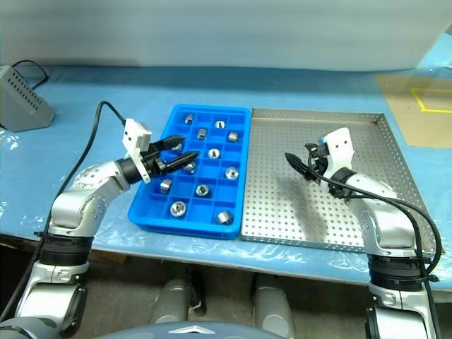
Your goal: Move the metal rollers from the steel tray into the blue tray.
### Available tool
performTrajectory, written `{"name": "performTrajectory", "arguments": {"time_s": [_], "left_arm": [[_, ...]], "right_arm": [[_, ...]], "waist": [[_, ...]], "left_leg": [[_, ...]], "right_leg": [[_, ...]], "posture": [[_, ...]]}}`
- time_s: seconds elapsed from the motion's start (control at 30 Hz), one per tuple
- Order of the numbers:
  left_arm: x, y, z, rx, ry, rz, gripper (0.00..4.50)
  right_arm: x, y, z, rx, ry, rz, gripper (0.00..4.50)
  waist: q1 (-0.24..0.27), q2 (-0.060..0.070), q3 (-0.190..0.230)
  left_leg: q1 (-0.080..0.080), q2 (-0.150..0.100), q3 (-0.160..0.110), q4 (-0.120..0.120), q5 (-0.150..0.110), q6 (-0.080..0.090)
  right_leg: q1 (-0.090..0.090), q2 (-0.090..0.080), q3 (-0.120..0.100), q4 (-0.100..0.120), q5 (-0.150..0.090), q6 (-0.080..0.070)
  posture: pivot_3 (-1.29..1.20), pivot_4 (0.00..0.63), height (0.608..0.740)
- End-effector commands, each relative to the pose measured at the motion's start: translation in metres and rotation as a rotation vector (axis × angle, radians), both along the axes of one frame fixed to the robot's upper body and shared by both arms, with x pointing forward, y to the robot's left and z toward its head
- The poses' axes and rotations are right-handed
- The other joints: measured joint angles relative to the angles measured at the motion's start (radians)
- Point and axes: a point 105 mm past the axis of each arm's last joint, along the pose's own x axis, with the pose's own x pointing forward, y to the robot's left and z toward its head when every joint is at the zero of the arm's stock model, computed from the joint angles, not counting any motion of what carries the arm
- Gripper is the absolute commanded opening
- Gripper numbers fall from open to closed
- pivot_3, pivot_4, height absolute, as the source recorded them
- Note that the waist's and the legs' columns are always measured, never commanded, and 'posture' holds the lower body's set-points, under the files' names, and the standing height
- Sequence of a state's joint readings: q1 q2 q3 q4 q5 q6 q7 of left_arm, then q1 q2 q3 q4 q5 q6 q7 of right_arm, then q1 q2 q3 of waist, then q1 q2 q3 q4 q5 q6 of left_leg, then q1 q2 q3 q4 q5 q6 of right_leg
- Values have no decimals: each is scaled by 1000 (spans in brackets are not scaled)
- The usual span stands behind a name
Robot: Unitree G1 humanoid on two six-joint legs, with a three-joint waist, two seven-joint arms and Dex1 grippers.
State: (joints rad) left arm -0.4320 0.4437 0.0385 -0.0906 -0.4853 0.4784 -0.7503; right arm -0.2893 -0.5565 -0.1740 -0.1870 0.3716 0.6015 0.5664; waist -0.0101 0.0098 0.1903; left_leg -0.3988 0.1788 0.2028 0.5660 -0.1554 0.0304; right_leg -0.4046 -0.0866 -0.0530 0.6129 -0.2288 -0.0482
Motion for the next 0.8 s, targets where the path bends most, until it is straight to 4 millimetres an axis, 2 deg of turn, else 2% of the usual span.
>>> {"name": "performTrajectory", "arguments": {"time_s": [0.03, 0.37, 0.8], "left_arm": [[-5, 1, 9, -18, -43, 2, 3724], [-9, 2, 1, -27, -34, 9, 3724], [-5, -1, 11, -28, -59, 4, 3724]], "right_arm": [[-2, 5, 3, -20, -22, 28, 3275], [-1, 8, 2, -26, -12, 47, 3275], [4, 6, 5, -28, -33, 29, 3275]], "waist": [[-1, 0, 0], [2, 0, 0], [5, 0, 0]], "left_leg": [[0, 0, 0, 0, 0, 0], [0, 0, 0, 0, 0, 0], [0, 0, 0, 0, 0, 0]], "right_leg": [[0, 0, 0, 0, 0, 0], [0, 0, 0, 0, 0, 0], [0, 0, 0, 0, 0, 0]], "posture": [[-239, 150, 740], [-216, 150, 740], [-226, 150, 740]]}}
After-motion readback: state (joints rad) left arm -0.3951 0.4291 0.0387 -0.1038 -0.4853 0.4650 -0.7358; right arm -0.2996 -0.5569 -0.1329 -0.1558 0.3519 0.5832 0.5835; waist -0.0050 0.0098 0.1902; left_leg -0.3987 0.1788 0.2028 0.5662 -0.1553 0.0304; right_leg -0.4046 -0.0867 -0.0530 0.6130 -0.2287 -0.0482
